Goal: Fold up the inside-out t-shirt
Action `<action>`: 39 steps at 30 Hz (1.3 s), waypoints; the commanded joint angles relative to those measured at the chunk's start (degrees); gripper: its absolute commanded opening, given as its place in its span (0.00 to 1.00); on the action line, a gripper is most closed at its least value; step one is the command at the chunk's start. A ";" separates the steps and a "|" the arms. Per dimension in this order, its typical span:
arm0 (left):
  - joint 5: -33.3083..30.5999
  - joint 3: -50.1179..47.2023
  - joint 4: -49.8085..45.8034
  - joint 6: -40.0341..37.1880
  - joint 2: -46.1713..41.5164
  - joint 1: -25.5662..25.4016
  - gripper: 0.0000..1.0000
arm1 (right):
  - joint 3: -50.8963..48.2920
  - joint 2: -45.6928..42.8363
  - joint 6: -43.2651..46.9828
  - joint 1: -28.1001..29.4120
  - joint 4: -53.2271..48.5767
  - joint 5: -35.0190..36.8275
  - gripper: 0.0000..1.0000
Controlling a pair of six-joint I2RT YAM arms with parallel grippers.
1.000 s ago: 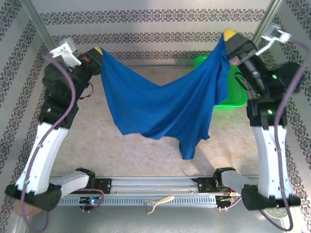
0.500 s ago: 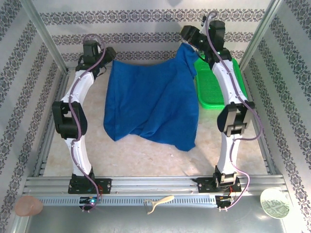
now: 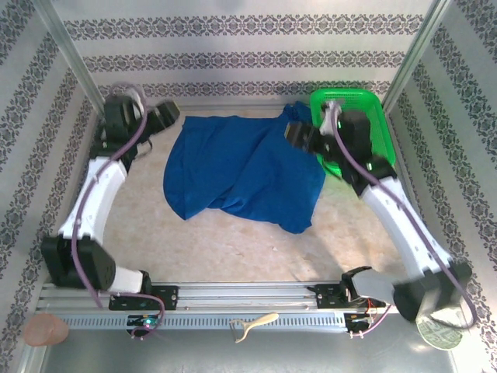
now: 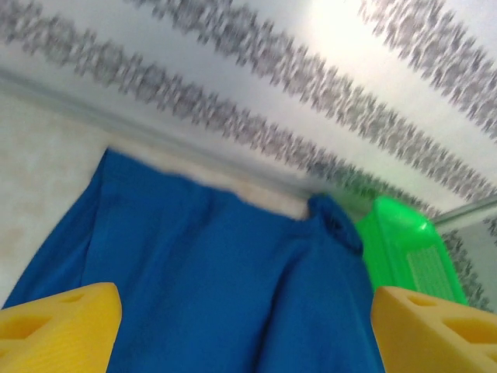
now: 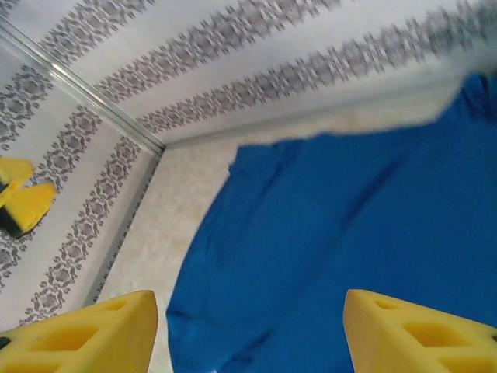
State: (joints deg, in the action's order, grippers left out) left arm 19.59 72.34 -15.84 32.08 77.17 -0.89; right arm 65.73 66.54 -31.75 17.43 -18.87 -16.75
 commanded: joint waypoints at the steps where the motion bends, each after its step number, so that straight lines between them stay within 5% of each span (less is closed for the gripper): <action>1: -3.91 -12.76 -7.50 -0.98 -8.05 -3.74 0.84 | -16.56 -7.50 -4.68 2.88 1.62 4.61 0.65; 7: -13.73 -32.65 -10.98 3.96 -18.19 -15.31 0.83 | -36.64 -23.30 -10.36 10.54 -3.82 8.88 0.66; 12: -17.46 -38.42 -4.89 5.06 -13.58 -16.45 0.83 | -45.43 -26.71 -14.79 16.75 -2.75 12.38 0.67; 24: -16.69 -34.26 4.41 1.41 2.48 -17.24 0.83 | -44.27 -12.74 -13.05 18.79 6.95 18.52 0.70; 27: -16.44 -34.41 7.02 1.03 5.44 -17.22 0.81 | -42.83 -7.92 -11.43 17.95 9.50 18.69 0.62; 29: -15.93 -34.05 8.68 0.50 7.69 -17.27 0.67 | -41.80 -5.36 -10.02 16.64 10.01 18.01 0.33; 31: -14.99 -33.46 9.84 -0.45 9.31 -17.22 0.39 | -41.21 -5.20 -8.62 15.06 9.66 15.90 0.00; 33: -14.52 -32.56 9.10 -0.91 8.97 -17.17 0.06 | -40.83 -8.02 -7.19 14.01 7.10 14.00 0.00; 34: -14.68 -32.23 7.92 -0.95 7.69 -17.13 0.00 | -40.65 -10.49 -6.87 13.46 4.86 13.23 0.00; 39: -14.80 -30.57 -5.53 1.21 -8.60 -16.78 0.00 | -36.15 -28.20 -6.74 11.59 -11.74 8.77 0.00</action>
State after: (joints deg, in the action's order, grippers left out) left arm 4.45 38.92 -13.34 32.64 77.54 -17.63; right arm 25.28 45.60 -40.03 29.63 -20.29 -4.75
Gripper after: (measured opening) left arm 0.050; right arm 0.054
